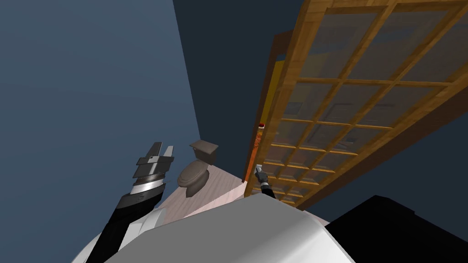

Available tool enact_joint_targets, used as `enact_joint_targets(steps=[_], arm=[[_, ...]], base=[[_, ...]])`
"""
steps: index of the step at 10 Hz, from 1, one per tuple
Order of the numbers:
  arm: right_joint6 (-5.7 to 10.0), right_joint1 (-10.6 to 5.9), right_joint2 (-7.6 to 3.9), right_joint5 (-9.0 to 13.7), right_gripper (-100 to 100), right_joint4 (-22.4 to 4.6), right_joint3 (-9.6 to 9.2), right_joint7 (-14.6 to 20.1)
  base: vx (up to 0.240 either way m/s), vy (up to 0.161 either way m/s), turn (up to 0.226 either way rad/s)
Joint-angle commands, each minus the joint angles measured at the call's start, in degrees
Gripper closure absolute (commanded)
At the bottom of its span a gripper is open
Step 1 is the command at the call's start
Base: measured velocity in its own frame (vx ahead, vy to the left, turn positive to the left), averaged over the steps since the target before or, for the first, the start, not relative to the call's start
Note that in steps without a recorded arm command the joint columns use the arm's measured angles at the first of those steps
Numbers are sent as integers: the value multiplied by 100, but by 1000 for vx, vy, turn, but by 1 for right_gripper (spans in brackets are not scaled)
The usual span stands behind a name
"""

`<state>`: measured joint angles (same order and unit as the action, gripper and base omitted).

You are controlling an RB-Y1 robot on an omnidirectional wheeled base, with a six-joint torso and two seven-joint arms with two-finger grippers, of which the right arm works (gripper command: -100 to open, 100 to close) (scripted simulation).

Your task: Pull the door open

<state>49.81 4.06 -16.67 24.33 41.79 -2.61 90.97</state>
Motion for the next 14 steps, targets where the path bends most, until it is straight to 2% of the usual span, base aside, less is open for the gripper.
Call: enact_joint_targets(steps=[1, 8, 9, 14], arm=[[0, 0, 0, 0, 100, 0, 0, 0], [275, 303, -357, -328, 100, 171, -563, 572], [262, 256, -326, -308, 100, 107, -527, 524], [680, 550, -664, -573, 100, 144, -911, 1000]], base=[[-88, -15, 30], [-255, -21, 98], [-114, -7, 23], [-234, -36, 109]])
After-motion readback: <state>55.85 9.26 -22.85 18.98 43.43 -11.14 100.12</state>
